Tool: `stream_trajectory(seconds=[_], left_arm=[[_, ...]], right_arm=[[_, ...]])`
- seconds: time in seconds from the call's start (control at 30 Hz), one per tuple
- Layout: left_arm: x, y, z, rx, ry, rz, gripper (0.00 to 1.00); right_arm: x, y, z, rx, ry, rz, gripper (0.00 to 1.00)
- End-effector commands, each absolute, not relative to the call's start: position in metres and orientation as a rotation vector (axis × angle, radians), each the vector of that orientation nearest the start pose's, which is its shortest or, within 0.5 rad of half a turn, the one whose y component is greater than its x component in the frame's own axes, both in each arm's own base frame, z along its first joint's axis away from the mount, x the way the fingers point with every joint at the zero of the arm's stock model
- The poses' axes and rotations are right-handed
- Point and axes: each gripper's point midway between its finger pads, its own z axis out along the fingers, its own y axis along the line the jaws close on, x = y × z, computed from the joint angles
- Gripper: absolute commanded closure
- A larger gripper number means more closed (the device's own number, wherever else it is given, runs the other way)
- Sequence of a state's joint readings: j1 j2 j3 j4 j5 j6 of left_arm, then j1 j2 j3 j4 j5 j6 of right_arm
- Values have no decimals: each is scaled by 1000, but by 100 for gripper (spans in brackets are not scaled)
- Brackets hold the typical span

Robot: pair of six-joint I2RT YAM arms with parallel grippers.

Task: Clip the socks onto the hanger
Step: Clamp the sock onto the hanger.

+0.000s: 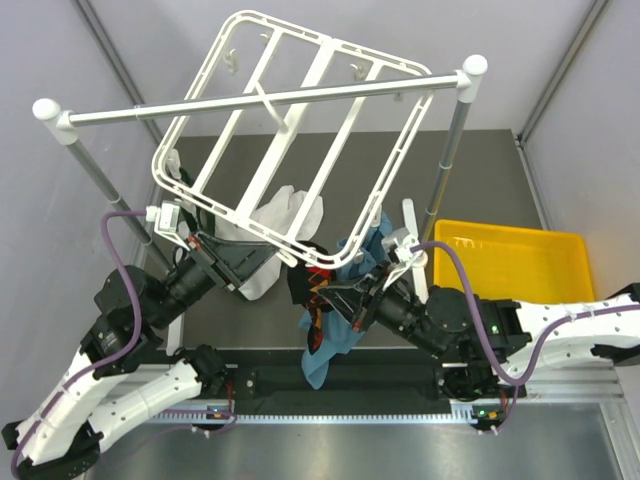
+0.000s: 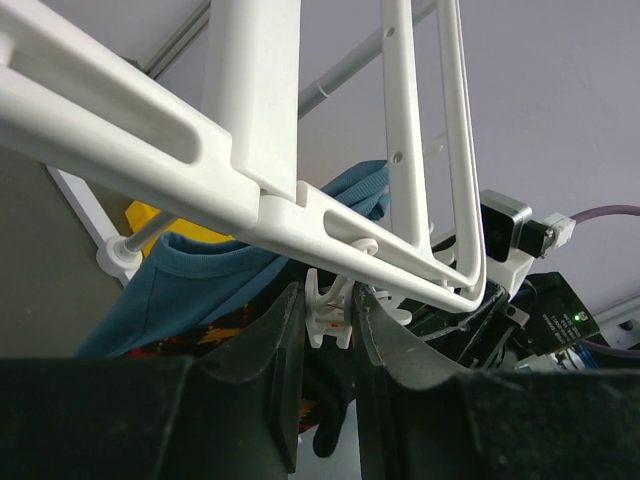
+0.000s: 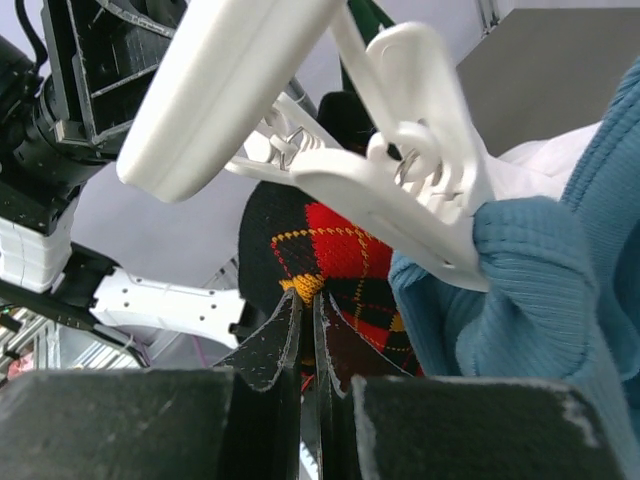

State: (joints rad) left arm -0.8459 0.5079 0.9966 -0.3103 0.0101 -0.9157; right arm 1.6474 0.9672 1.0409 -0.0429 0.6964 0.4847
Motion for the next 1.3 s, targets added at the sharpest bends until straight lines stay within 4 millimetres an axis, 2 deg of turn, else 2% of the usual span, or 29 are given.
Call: stream_trajectory(seconds=[0.0,0.3,0.8,1.07,1.27], left_arm=[[117,-192,429,-19,1574,-1458,100],[120,-189,428,-45,1577,-1439,100],[116,-186,433,-45,1565,-1461,100],[114,-186,430,-40,1574,-1462,100],[115,-188,430,-41,1578,-1464,100]], right_arm=[[75,325,407,-281,1551,1190,100],[67,328,410,-343,1528,1220,100],[86,331,391,-271,1569,1078,100],[94,316,393,-198,1559,1075,100],[92,323,402,-187,1537,1102,100]])
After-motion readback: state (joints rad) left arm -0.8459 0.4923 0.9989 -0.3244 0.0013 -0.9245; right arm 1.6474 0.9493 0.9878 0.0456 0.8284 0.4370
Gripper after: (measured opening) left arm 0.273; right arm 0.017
